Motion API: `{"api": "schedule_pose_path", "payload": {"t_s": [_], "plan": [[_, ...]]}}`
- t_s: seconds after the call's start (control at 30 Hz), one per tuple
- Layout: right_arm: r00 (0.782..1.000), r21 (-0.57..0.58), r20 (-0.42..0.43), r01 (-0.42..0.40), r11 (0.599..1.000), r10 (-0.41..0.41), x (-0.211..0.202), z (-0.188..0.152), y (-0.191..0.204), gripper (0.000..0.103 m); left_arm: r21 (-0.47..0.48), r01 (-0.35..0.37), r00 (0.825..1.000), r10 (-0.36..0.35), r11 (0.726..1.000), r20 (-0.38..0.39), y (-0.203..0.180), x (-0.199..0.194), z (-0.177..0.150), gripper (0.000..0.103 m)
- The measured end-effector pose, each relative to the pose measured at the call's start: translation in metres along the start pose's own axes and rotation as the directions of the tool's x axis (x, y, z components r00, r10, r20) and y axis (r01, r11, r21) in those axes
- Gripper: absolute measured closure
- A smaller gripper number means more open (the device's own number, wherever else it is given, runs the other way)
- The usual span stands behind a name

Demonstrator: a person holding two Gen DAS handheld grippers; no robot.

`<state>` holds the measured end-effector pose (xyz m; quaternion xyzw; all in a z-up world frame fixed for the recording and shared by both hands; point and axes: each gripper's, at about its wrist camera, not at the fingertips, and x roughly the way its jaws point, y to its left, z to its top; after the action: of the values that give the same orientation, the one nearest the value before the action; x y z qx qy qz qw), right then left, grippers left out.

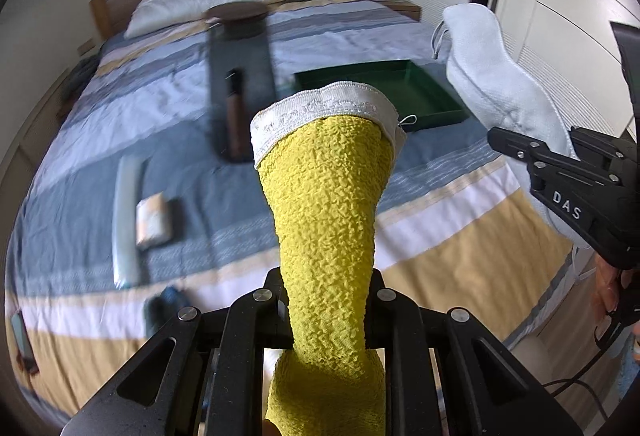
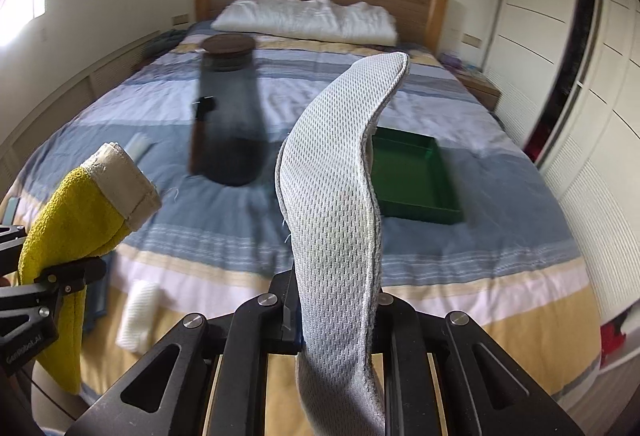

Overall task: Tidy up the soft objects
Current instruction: 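Lift yellow towel with left tool while right tool carries mask toward green tray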

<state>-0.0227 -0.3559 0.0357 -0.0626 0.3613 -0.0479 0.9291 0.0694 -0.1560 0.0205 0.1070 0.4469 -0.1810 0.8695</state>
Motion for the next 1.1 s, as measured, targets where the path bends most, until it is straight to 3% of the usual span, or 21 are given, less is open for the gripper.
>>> {"api": "schedule_pose_path", "payload": {"t_s": [0.33, 0.63, 1.1], "plan": [[0.998, 0.038, 0.006, 0.064, 0.997, -0.064, 0.051, 0.048, -0.049, 0.089, 0.011, 0.046, 0.998, -0.046, 0.999, 0.031, -0.049, 0.048, 0.073, 0.088], [0.995, 0.025, 0.01, 0.1, 0.995, -0.1, 0.105, 0.076, -0.082, 0.089, 0.018, 0.039, 0.997, -0.04, 0.999, 0.06, -0.072, 0.093, 0.128, 0.088], [0.996, 0.031, -0.06, 0.064, 0.997, -0.062, 0.25, 0.127, -0.114, 0.089, -0.076, -0.078, 0.996, 0.081, 0.994, 0.035, -0.055, 0.186, 0.184, 0.088]]}}
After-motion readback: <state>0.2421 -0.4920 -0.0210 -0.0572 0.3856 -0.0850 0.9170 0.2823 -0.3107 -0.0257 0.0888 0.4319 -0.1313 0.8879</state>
